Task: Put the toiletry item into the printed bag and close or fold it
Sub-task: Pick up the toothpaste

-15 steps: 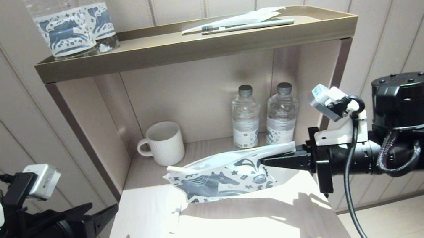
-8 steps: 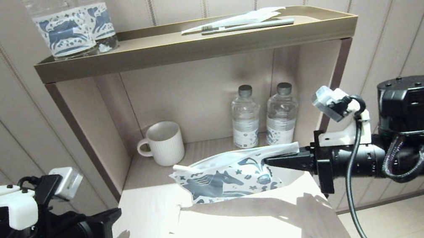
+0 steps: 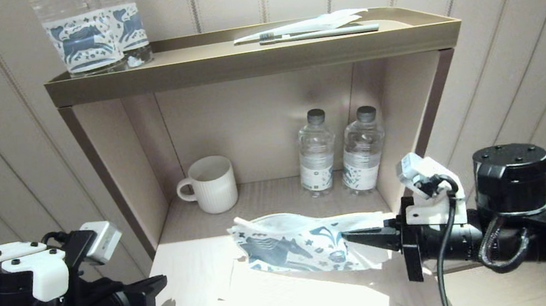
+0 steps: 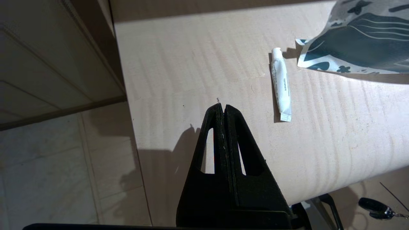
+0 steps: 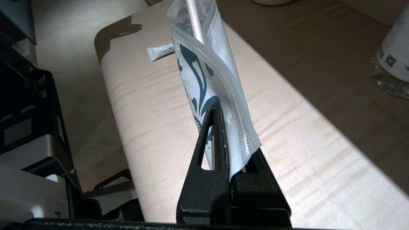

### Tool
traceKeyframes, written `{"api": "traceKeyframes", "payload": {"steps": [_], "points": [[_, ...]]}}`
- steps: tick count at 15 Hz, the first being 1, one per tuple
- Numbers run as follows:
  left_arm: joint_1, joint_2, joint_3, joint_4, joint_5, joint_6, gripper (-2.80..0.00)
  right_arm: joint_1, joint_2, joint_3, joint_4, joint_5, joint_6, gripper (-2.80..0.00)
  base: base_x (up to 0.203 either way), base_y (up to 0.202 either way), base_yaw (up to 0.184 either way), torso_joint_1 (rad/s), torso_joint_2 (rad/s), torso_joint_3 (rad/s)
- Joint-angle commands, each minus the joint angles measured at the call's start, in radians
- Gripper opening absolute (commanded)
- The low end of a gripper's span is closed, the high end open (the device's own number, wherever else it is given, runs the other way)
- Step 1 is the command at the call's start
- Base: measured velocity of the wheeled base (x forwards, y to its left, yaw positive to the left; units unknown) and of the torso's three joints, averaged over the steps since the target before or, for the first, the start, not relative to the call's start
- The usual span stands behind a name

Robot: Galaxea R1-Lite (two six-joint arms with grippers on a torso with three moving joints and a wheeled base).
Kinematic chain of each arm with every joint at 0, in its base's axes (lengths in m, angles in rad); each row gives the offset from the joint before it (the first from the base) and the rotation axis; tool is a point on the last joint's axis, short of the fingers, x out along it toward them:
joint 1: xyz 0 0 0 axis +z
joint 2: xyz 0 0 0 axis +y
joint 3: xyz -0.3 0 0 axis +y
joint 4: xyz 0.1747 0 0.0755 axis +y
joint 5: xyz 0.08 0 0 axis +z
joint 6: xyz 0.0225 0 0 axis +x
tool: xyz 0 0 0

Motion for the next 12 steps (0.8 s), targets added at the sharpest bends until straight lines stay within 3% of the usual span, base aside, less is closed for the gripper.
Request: {"api": "traceKeyframes", "payload": {"steps": [1,12], "points": [[-0.001,0.003,0.0,-0.003,0.001,-0.001,-2.8,0.007,0.058,0.037,-0.052,0.003,-0.005,-2.8,0.0,0.0,0.0,0.0,0.0,0.0],[-0.003,0.001,0.011,-0.003,-0.001,0.003,-2.8,0.025,0.101,0.072,-0.059,0.002,-0.095,-2.8,0.0,0.0,0.0,0.0,0.0,0.0]]}}
